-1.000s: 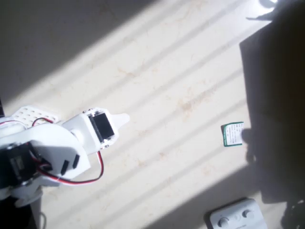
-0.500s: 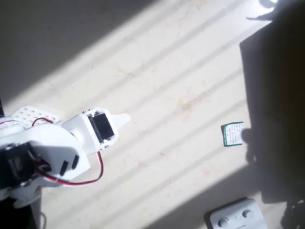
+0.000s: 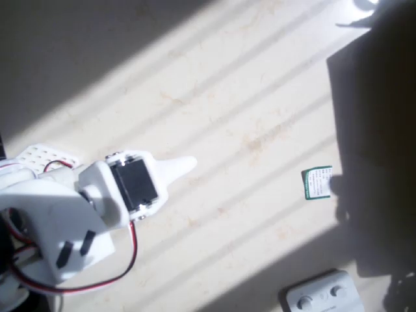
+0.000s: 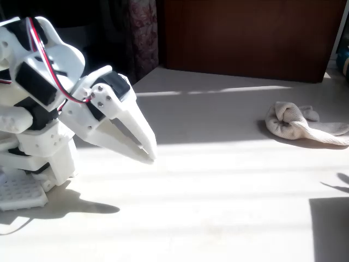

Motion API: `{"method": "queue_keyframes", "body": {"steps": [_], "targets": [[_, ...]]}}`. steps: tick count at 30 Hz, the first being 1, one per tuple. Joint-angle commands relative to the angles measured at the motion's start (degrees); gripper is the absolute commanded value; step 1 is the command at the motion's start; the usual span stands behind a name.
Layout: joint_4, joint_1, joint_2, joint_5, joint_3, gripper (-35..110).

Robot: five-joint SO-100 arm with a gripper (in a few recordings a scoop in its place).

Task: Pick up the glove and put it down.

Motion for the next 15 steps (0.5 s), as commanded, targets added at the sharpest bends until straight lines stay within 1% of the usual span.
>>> {"method": "queue_keyframes", "body": {"steps": [1,4,8,15], "targets": [[-0.7,-0.53,-16.08,0.0,-16.61,1],[-0.7,-0.79,-28.65,-0.09,-30.94,1],[-0.7,-4.66,-42.19,-0.09,-46.93,1],[-0.7,-15.47,-60.82,0.53,-63.02,1]]}}
